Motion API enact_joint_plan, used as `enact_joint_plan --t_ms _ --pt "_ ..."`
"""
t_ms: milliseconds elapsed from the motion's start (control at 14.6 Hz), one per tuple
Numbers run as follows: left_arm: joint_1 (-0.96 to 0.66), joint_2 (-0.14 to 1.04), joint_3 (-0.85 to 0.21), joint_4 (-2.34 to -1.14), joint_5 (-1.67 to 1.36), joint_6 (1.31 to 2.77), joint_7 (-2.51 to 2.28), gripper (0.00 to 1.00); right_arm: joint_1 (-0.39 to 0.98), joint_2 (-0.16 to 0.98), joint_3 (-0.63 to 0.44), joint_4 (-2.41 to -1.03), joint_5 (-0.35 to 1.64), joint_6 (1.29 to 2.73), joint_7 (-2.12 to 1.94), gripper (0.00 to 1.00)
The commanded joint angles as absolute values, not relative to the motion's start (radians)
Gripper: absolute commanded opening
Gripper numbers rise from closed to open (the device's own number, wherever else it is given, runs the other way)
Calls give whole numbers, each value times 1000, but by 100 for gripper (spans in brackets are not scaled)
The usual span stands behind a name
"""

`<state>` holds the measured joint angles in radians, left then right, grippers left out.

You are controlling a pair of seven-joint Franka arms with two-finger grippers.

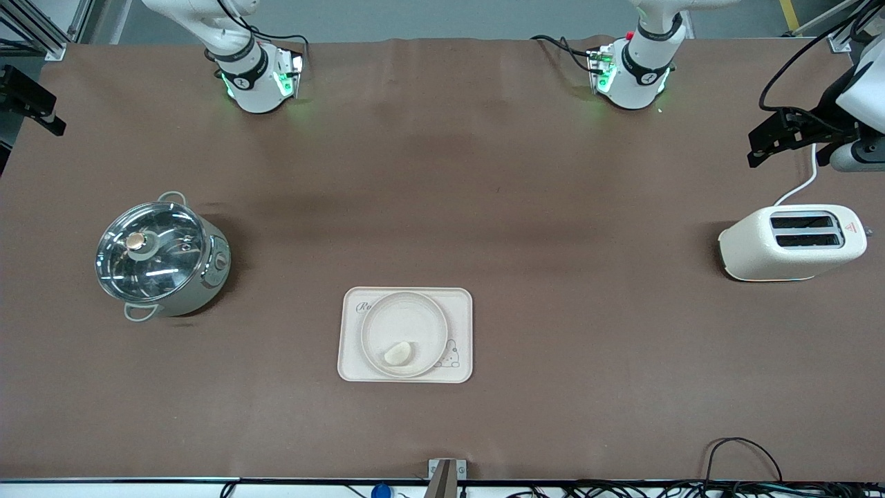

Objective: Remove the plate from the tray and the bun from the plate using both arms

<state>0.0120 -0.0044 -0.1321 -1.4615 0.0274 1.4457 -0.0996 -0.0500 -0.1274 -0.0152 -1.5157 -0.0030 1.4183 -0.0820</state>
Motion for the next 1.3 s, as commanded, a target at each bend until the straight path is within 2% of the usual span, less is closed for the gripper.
enact_joint_plan --t_ms 0,1232 --pt "20 9 -133 -1439 15 1443 -98 100 -49 -143 -20 -1534 -8 1414 -80 100" --pt "23 8 -130 -1443 17 1466 -100 100 -51 -140 -23 -1535 -8 1411 -83 100"
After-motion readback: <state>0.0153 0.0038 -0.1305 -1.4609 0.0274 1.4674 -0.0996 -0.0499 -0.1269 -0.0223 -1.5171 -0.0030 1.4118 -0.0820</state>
